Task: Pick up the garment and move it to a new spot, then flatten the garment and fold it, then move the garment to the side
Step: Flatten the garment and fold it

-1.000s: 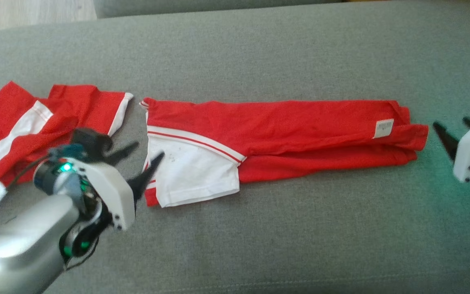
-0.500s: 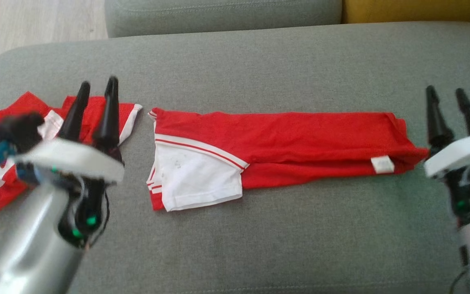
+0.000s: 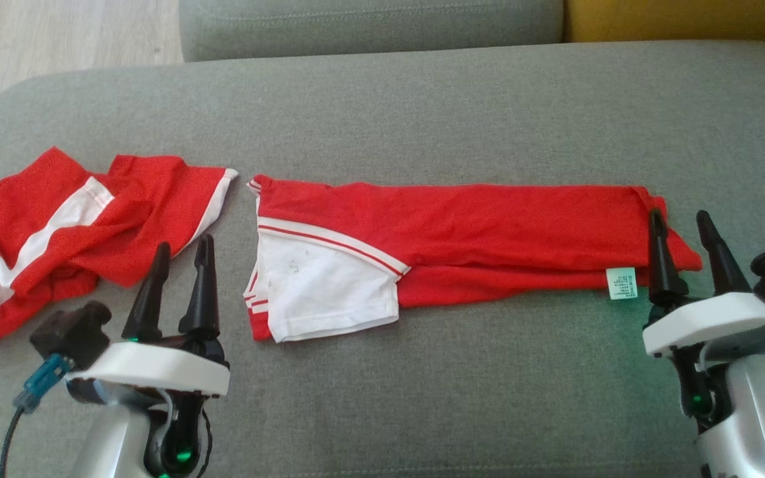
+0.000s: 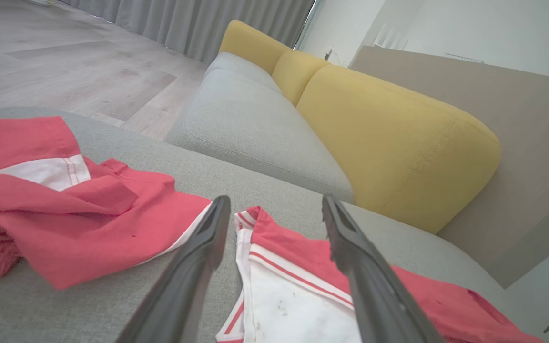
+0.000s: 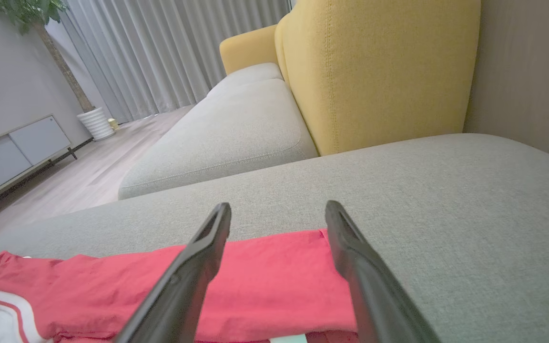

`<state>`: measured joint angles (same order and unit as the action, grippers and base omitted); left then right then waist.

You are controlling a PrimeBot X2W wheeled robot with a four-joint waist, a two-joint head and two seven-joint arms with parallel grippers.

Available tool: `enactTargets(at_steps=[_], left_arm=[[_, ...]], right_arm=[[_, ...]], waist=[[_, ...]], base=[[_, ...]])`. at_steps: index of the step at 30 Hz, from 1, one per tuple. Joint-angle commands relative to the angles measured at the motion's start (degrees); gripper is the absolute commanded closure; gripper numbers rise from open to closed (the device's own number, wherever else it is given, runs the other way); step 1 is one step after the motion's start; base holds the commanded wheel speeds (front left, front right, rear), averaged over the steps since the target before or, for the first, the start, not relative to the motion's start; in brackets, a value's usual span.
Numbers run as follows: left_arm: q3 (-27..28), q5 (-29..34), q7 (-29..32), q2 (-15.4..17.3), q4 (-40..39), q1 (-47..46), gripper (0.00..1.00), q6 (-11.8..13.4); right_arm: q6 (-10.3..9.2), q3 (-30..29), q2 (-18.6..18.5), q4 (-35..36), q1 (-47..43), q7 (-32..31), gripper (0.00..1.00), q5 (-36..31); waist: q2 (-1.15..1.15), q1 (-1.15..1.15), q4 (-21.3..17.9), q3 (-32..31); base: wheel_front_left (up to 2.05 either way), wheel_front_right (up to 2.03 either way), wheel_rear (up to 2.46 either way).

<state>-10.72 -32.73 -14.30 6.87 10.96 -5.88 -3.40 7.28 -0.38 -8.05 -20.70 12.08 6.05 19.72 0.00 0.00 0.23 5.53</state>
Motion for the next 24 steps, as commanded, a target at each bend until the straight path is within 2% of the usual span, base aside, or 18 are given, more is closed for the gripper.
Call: enactTargets(at_steps=[1,5,10,17,24], left_arm=[[2.55,0.86,-0.69,0.25,-1.53,-2.11,0.00,-0.51],[4.34,3.27,-0.69,-1.00,-0.50,-2.89,0.00,-2.17],[5.11,4.88,-0.70,-1.94,0.43,-4.43,0.00,-3.32],[4.83,5.70,-0.70,-2.77,1.38,-6.01,0.00,-3.93],[4.91,5.87,-0.70,-2.85,1.58,-6.92,0.00,-4.06]], right_arm=[[0.21,0.69,-0.30,1.62,1.54,0.12,0.00,-0.63],[0.21,-1.46,-0.04,0.28,2.98,-2.08,0.00,-1.36],[0.21,-5.24,0.91,-4.05,6.06,-8.22,0.00,-2.00],[0.21,-10.75,2.34,-10.04,10.41,-15.40,0.00,-6.67],[0.21,-14.31,3.71,-12.93,12.83,-18.69,0.00,-10.21]], waist=[[0.00,0.00,0.08,0.26],[0.00,0.00,0.15,1.38],[0.00,0.00,0.27,3.21],[0.00,0.00,0.93,5.66],[0.00,0.00,1.29,7.12]], base=[[0.00,0.00,0.00],[0.00,0.00,0.00],[0.00,0.00,0.00],[0.00,0.00,0.00],[0.00,0.00,0.00]])
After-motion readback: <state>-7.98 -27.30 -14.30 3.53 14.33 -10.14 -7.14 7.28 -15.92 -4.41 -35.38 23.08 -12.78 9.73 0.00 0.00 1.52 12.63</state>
